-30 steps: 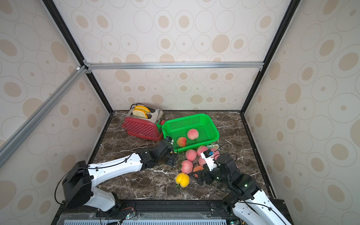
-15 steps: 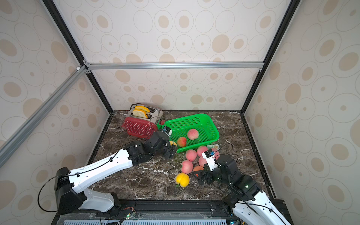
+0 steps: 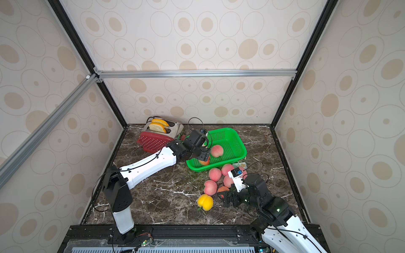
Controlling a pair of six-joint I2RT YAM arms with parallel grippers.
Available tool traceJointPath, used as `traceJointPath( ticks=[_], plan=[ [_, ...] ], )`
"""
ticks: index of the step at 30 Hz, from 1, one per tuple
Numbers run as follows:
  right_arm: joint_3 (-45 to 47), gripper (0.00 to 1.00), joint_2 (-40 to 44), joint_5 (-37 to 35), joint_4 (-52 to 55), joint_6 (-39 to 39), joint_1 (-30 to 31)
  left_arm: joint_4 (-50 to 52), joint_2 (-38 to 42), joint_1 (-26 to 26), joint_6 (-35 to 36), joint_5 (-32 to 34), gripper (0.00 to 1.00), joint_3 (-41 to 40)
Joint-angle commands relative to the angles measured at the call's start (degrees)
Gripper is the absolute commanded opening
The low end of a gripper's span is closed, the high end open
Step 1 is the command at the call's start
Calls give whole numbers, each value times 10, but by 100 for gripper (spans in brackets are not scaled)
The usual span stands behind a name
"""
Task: Put the peaches into the basket
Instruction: Place the peach in the basket.
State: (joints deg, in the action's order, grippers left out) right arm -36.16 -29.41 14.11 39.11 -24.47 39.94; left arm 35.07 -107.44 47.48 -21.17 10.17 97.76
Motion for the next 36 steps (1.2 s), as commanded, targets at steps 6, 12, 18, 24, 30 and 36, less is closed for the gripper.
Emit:
traceJointPath(
  ticks=[6, 12, 18, 24, 30, 36],
  plan=[
    [-9, 100, -6, -6, 3, -1, 4, 28, -92, -31, 25, -22, 82, 104],
    [-7, 100, -14, -5, -2, 3, 4, 49, -154, -56, 30, -19, 83, 178],
    [-5, 100, -14, -2, -3, 4, 3, 40, -198, -83, 20, -21, 83, 211],
    [-5, 100, -17, 0, -3, 5, 4, 35, -222, -94, 13, -7, 83, 218],
    [-2, 100, -17, 7, -9, 10, 4, 42, -258, -104, 15, -8, 84, 234],
    [2, 100, -7, 8, -14, 11, 4, 31, -265, -106, 16, -11, 85, 223]
  ],
)
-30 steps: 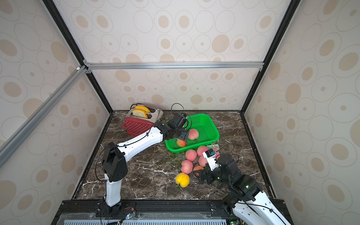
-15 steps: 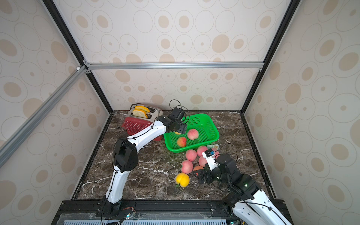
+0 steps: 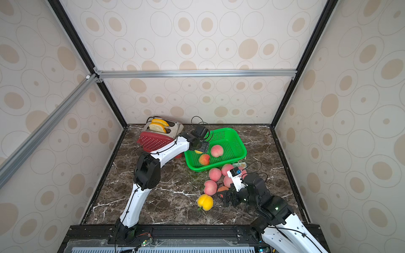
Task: Put the peaches into the basket
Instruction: Place the peach in the basket.
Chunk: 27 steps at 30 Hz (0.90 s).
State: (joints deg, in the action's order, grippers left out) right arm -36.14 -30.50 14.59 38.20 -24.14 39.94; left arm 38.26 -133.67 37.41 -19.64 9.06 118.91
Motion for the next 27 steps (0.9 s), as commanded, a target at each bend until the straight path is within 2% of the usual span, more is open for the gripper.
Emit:
traceJointPath(
  ticks=[1, 19, 27],
  plan=[
    [2, 100, 2, 3, -6, 9, 4, 0, -5, -7, 1, 1, 85, 13],
    [5, 100, -18, -8, -6, 9, 4, 15, -3, -10, 1, 20, 88, 8],
    [7, 100, -6, -7, -4, 2, 4, 3, 65, -1, 12, 4, 89, -41]
  ],
)
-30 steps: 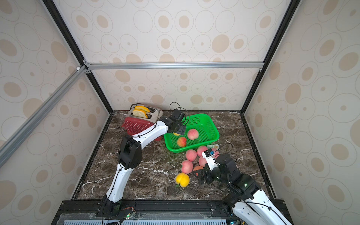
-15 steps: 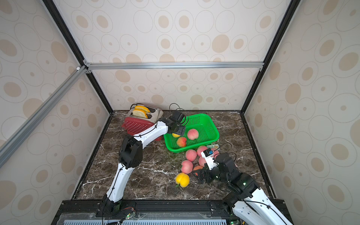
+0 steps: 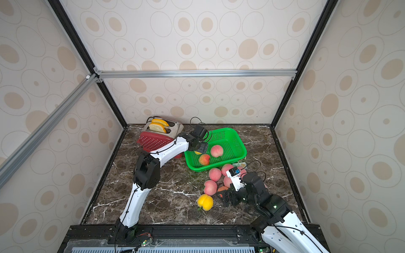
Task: Put the peaches into the basket
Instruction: Place the peach in the basket, then pick up the peach from the center of the board.
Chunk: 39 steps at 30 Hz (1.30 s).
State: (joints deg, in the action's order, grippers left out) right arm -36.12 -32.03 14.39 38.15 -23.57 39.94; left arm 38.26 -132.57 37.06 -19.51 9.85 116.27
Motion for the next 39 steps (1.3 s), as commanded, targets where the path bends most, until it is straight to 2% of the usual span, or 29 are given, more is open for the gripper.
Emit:
traceJointPath(
  ticks=[1, 6, 10, 13, 19, 24, 26, 29, 33, 39],
  plan=[
    [7, 100, 10, -6, -3, -4, 4, 3, 66, 4, 11, -6, 90, -24],
    [-2, 100, -22, 28, 5, -12, 4, -15, 159, 14, 10, -9, 93, -105],
    [-8, 100, -38, 38, 4, -30, 16, -14, 228, 38, 26, 24, 96, -161],
    [-11, 100, -26, -11, 12, -44, 47, -15, 286, 45, 14, 17, 97, -212],
    [-13, 100, -34, -139, 33, -87, 154, -34, 416, 53, -12, 14, 99, -341],
    [-4, 100, -80, -251, 13, -138, 275, -35, 530, 57, -37, 24, 99, -461],
    [-9, 100, -113, -273, 0, -142, 306, -30, 572, 59, -48, 25, 99, -503],
    [-22, 100, -166, -285, -15, -136, 327, -25, 633, 59, -67, 23, 99, -562],
    [-15, 100, -212, -265, -71, -133, 333, 11, 707, 61, -86, 46, 99, -630],
    [-12, 100, -247, -250, -103, -129, 335, 31, 750, 62, -98, 54, 99, -681]
  ],
)
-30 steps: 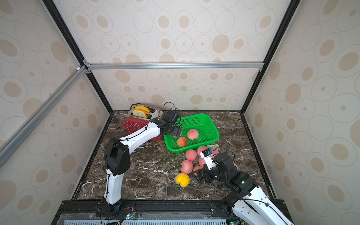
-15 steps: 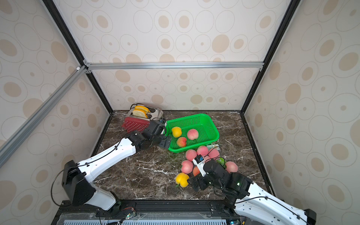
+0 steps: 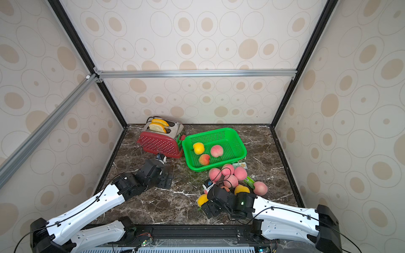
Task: Put the peaches into the basket
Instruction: Pick up the peach from the center of the board.
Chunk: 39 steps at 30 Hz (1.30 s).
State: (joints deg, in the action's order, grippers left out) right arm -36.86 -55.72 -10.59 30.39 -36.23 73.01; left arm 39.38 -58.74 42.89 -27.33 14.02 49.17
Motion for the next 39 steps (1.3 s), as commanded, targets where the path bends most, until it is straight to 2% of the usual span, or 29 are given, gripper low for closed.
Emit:
traceJointPath(
  ticks=[1, 5, 16, 18, 22, 25, 33, 39],
  plan=[
    [-3, 100, -13, 4, -32, -2, 5, 20, 18, 4, -25, 14, 99, -16],
    [3, 100, -30, 15, -41, -9, 5, 18, 29, 4, -38, 31, 99, -31],
    [5, 100, -66, 16, -58, -9, 5, 10, 29, 23, -46, 11, 99, -43],
    [4, 100, -71, 12, -56, -7, 4, 10, 36, 43, -50, 11, 99, -45],
    [4, 100, -74, 10, -60, -5, 3, 13, 36, 123, -67, 32, 99, -44],
    [9, 100, -76, 11, -66, -5, 2, 17, 37, 150, -94, 26, 99, -52],
    [33, 100, -75, 36, -94, 0, -27, 27, 84, 153, -113, 24, 99, -75],
    [42, 100, -83, 48, -106, 6, -37, 19, 72, 153, -116, 25, 99, -90]
  ],
)
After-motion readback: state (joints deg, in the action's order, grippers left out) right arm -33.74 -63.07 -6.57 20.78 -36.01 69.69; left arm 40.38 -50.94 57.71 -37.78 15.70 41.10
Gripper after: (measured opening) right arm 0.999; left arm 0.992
